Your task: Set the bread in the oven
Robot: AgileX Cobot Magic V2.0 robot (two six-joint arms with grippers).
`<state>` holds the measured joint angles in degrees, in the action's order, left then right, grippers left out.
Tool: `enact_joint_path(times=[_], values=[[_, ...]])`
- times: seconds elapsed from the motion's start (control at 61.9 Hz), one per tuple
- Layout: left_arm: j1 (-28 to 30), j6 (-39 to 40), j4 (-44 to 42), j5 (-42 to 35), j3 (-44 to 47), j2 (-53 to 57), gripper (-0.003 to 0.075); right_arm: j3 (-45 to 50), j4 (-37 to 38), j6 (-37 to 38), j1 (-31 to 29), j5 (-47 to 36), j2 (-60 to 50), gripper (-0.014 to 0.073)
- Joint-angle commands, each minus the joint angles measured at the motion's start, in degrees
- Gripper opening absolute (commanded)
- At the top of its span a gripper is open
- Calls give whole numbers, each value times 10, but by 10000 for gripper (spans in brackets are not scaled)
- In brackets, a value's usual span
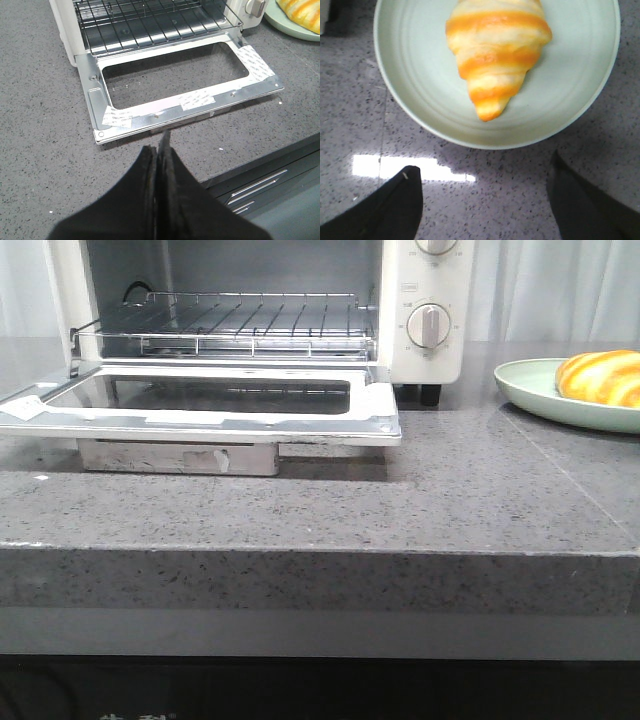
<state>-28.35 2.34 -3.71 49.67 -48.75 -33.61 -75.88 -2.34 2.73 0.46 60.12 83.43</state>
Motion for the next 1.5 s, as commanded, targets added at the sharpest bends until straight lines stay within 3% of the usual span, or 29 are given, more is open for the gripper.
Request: enact_joint_path(times=[0.0,0.307,0.775,0.872,1.082,1.485], values=[[0,7,4,-37,-15,-1,-18,-55,23,9,-3,10,25,540],[0,7,4,-37,-15,-1,-18,-116,30,15,-3,13,121,540],[0,7,7,-33,-15,-1,-18,-129,23,15,-3,-26,189,535],[0,7,8,-33,-15,-1,-18,-129,23,15,-3,-22,192,469],[0,7,8,-33,-15,-1,-18,-129,23,13,-3,-16,190,210],[0,7,8,-33,-15,-1,-18,-129,20,-2,0,14,107,204]])
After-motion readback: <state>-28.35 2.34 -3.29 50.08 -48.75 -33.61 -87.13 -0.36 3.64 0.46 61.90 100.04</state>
